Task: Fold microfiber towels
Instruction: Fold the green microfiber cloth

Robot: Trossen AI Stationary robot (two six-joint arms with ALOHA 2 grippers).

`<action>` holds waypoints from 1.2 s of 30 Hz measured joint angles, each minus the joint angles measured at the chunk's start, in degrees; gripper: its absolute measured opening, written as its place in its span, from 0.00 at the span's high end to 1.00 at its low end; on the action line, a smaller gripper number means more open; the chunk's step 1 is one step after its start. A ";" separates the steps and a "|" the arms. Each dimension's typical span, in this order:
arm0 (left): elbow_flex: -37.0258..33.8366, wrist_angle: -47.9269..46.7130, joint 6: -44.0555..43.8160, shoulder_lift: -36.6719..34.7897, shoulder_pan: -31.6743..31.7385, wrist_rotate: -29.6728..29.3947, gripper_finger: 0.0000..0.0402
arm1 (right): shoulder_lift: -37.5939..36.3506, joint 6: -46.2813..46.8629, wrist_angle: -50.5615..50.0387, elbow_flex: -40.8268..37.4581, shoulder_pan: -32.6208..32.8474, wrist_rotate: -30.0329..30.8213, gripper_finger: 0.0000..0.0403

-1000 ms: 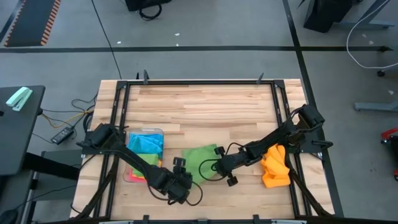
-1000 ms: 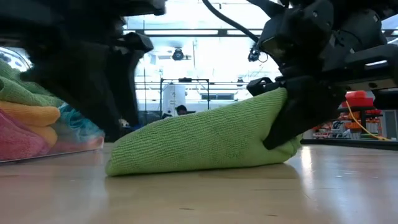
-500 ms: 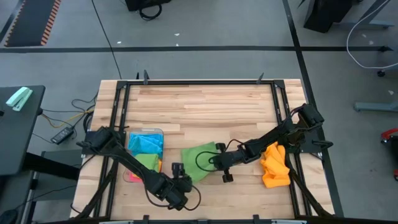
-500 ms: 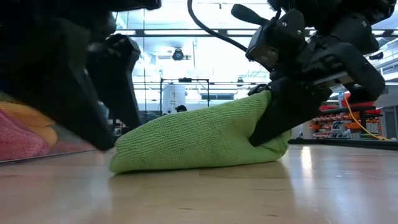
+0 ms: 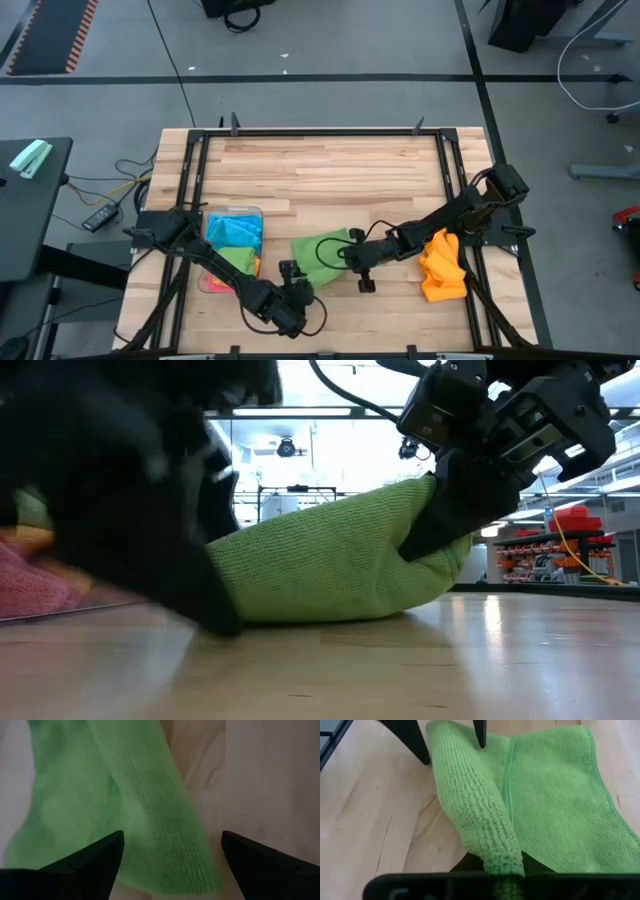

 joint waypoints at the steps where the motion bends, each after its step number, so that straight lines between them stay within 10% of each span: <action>1: -0.01 -0.22 -0.05 0.78 0.06 0.02 0.14 | 0.00 0.34 0.00 0.00 -0.02 0.01 0.98; 17: 0.04 -5.83 7.86 2.18 1.21 -4.90 0.39 | 0.00 -0.03 0.22 0.00 0.00 0.00 0.98; 36: 1.95 -12.43 24.79 -0.51 6.92 9.25 0.97 | 0.02 -4.12 1.29 0.02 0.24 -3.65 0.98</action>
